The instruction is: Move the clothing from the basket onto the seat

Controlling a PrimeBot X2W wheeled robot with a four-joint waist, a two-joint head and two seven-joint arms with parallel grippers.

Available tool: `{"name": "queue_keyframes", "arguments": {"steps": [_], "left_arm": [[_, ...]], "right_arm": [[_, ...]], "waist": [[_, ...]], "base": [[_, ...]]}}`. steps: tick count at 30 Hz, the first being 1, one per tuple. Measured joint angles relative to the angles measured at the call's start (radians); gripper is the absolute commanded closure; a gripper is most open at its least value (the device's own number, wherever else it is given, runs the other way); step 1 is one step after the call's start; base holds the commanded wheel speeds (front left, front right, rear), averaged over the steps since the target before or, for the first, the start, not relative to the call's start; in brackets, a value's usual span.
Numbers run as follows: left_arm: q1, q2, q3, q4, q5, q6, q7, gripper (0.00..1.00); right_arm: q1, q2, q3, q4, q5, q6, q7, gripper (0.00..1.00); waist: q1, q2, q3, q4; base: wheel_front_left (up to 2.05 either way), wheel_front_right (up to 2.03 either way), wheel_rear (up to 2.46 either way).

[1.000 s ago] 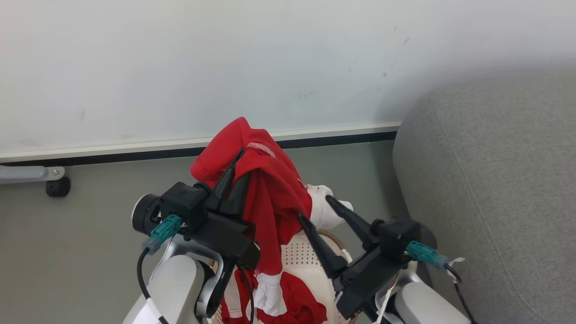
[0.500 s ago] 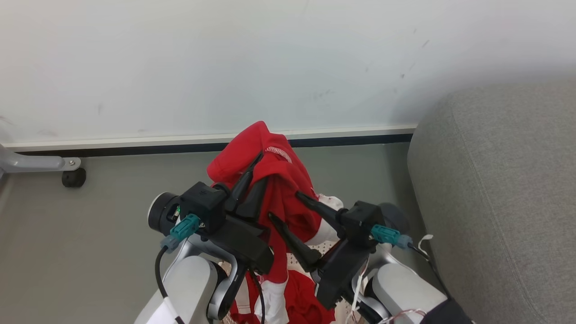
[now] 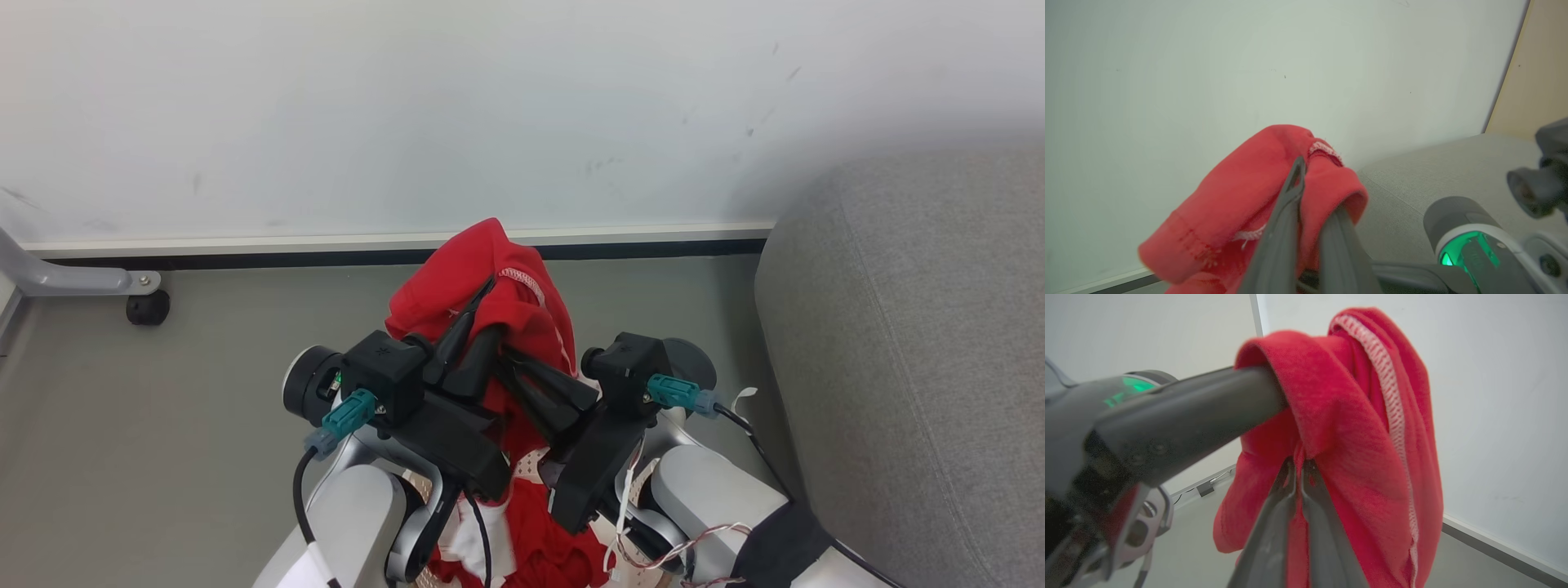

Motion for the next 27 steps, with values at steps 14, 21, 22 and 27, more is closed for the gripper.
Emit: {"name": "queue_keyframes", "arguments": {"steps": [14,21,22,27], "left_arm": [[-0.001,0.006,0.003,-0.015,0.000,0.000,0.005,0.30],[0.000,0.023,0.004,-0.034,0.000,0.000,0.005,0.00],[0.001,0.026,0.003,-0.039,0.000,0.000,0.005,0.00],[0.032,0.053,-0.018,-0.065,0.012,-0.001,0.013,0.00]], "right_arm": [[-0.049,0.000,0.044,0.063,0.090,-0.032,-0.048,1.00],[-0.060,0.001,0.007,0.128,0.097,-0.040,-0.070,1.00],[-0.062,0.001,-0.002,0.139,0.099,-0.040,-0.075,1.00],[-0.081,-0.004,-0.036,0.175,0.107,-0.041,-0.090,1.00]], "waist": [[0.0000,0.0000,0.009,-0.004],[0.0000,0.0000,0.013,-0.013],[0.0000,0.0000,0.013,-0.014],[0.0000,0.0000,0.019,-0.025]], "base": [[0.00,0.00,0.00],[0.00,0.00,0.00],[0.00,0.00,0.00],[0.00,0.00,0.00]]}}
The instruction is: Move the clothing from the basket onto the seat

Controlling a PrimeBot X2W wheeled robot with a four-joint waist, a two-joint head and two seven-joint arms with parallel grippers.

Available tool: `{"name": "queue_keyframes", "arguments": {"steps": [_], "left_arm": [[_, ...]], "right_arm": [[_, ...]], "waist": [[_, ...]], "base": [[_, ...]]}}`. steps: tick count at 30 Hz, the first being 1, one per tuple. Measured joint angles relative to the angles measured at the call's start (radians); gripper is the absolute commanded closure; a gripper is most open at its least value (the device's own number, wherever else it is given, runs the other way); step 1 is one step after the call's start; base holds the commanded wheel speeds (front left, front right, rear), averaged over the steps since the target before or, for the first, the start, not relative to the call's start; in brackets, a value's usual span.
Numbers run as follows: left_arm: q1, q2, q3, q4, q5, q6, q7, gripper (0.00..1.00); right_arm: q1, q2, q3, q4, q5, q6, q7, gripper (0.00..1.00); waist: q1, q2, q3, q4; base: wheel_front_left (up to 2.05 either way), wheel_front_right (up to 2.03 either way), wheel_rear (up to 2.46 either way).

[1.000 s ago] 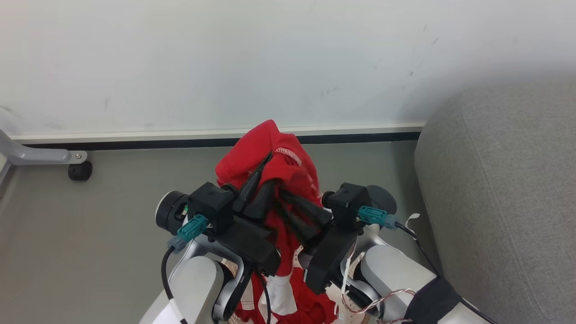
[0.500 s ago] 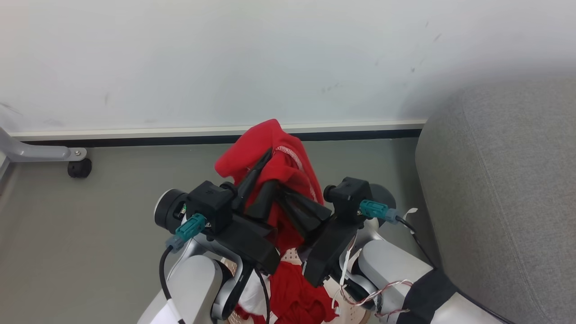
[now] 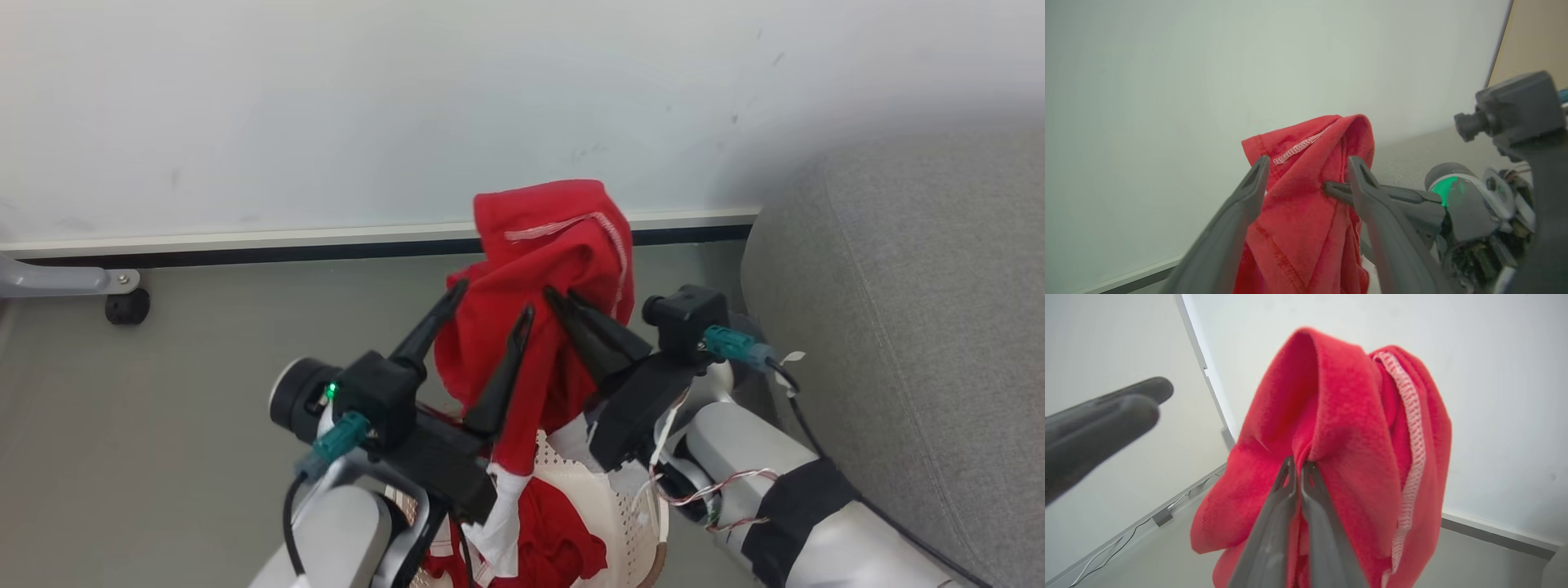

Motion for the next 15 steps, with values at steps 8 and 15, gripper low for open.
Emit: {"name": "queue_keyframes", "arguments": {"steps": [8,15], "left_arm": [[0.055,0.026,-0.044,-0.018,0.033,-0.016,0.017,0.00],[0.079,0.040,-0.068,-0.027,0.045,-0.018,0.026,0.00]], "right_arm": [[-0.011,-0.045,-0.049,0.040,0.007,-0.010,-0.020,1.00],[-0.012,-0.065,-0.073,0.051,0.015,-0.016,-0.029,1.00]], "waist": [[0.0000,0.0000,0.014,-0.019],[0.0000,0.0000,0.022,-0.034]], "base": [[0.00,0.00,0.00],[0.00,0.00,0.00]]}}
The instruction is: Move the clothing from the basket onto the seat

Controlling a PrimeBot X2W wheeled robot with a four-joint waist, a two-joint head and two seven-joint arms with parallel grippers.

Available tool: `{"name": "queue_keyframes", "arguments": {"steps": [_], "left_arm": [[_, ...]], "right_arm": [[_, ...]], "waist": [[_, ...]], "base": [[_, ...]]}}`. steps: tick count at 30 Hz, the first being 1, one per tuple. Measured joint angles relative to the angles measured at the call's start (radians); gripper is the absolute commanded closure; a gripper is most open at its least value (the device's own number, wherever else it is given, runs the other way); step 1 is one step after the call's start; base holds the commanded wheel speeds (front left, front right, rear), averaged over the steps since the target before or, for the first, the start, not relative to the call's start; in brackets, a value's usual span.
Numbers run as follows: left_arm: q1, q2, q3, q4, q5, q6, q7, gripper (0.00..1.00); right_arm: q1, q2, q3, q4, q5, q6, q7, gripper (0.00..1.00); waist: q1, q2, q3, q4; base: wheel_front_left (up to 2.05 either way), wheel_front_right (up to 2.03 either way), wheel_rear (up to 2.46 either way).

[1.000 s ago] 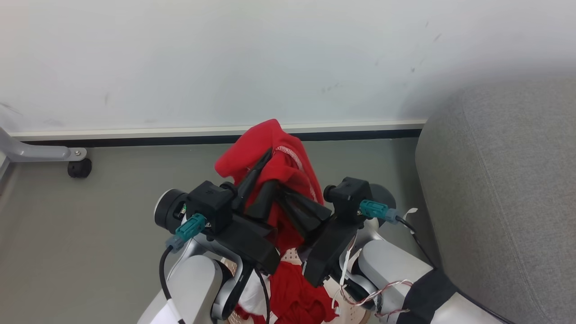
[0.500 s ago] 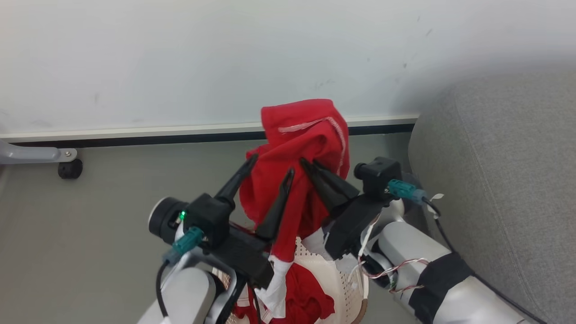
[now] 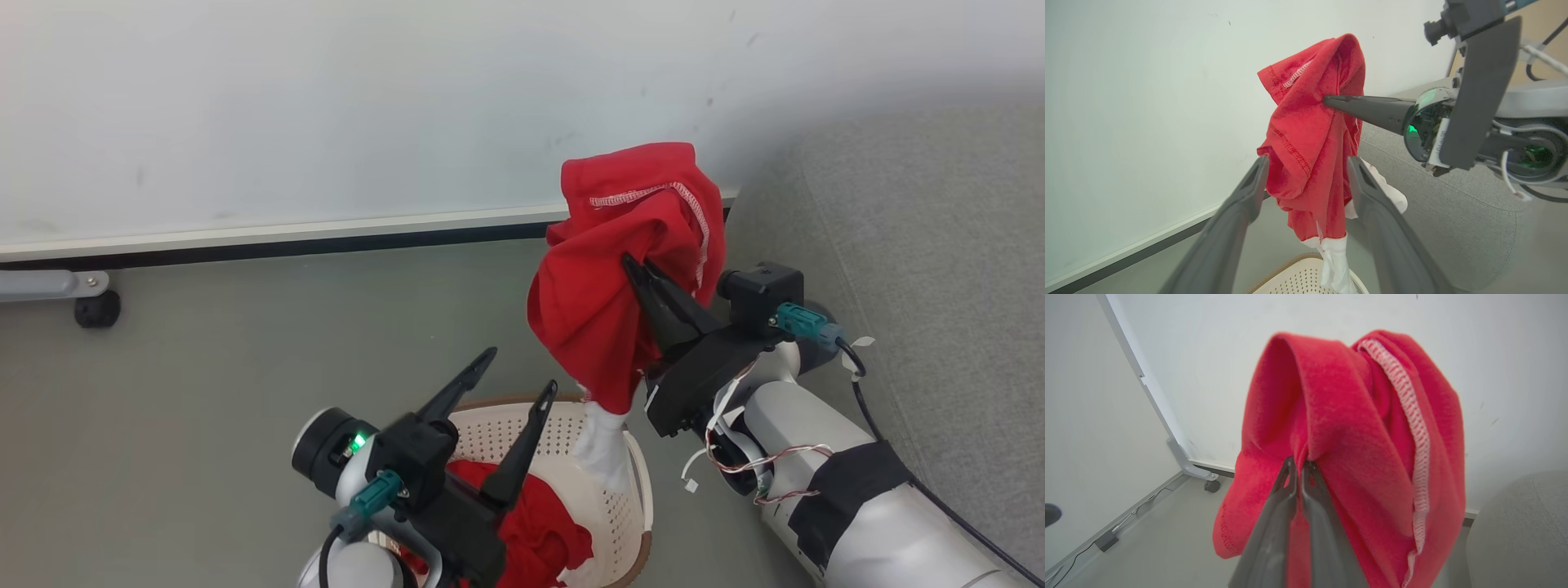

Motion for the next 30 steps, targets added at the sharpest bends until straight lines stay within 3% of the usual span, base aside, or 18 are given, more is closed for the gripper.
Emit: {"name": "queue_keyframes", "arguments": {"steps": [15,30], "left_arm": [[0.035,0.032,-0.028,-0.034,0.027,-0.007,0.022,0.00],[0.046,0.061,-0.037,-0.075,0.041,-0.008,0.047,0.00]], "right_arm": [[0.003,-0.012,-0.036,-0.004,0.008,-0.017,-0.013,1.00],[0.050,-0.030,-0.096,-0.020,0.026,-0.049,-0.021,1.00]], "waist": [[0.0000,0.0000,0.025,-0.091],[0.0000,0.0000,0.072,-0.241]], "base": [[0.00,0.00,0.00],[0.00,0.00,0.00]]}}
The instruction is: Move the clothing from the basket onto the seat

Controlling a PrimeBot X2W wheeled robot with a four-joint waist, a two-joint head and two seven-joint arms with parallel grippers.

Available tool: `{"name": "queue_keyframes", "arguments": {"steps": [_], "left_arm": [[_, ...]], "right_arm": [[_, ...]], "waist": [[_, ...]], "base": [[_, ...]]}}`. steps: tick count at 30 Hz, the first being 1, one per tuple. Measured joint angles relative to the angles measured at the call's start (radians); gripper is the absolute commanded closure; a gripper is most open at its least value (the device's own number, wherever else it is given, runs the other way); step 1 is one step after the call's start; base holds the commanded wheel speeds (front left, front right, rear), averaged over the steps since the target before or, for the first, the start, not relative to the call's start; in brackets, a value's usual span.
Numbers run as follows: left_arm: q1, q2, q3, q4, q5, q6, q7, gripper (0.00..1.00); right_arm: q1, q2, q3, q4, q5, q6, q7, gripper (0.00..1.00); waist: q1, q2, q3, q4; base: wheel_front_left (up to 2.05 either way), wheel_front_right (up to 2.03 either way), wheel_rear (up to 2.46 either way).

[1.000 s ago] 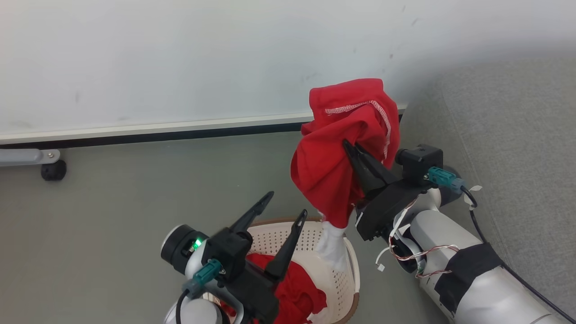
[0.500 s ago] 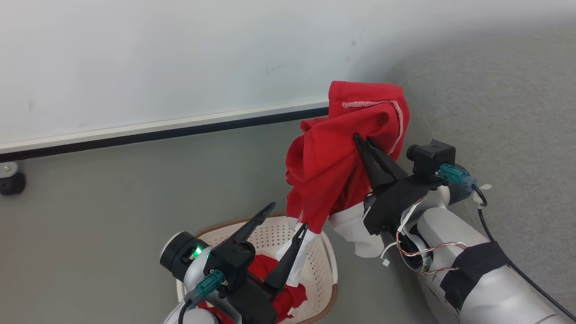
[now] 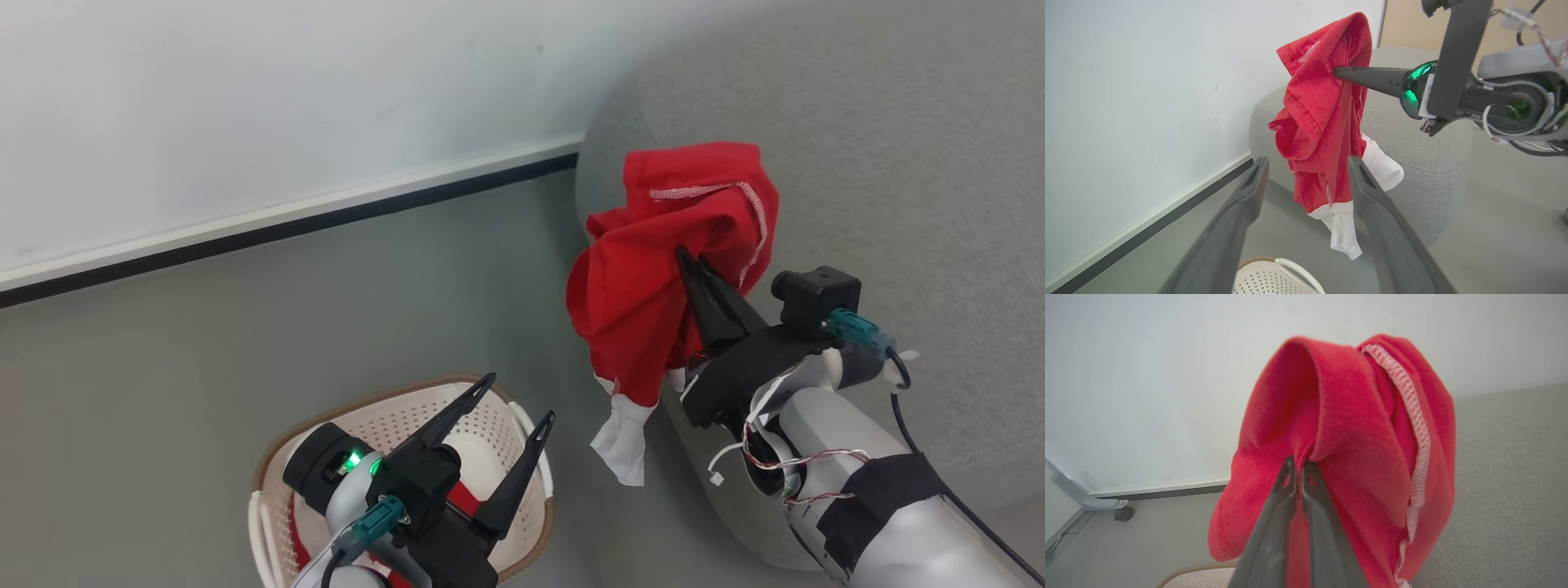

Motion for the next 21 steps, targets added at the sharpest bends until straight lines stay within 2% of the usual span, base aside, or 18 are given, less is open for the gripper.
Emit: {"name": "queue_keyframes", "arguments": {"steps": [10,16,21], "left_arm": [[-0.001,0.020,-0.002,-0.030,0.010,0.000,0.029,0.00],[-0.009,0.028,-0.006,-0.049,0.017,-0.002,0.044,0.00],[-0.037,0.029,-0.019,-0.057,0.023,-0.011,0.060,0.00]], "right_arm": [[0.016,-0.023,-0.071,-0.035,0.009,-0.030,-0.001,1.00],[0.008,-0.047,-0.123,-0.058,0.010,-0.035,-0.001,1.00],[-0.043,-0.089,-0.184,-0.058,0.017,-0.040,-0.001,1.00]], "waist": [[0.0000,0.0001,0.044,-0.086],[-0.0002,0.0000,0.078,-0.122],[-0.0001,0.0001,0.110,-0.137]], "base": [[0.00,0.00,0.00],[0.00,0.00,0.00],[0.00,0.00,0.00]]}}
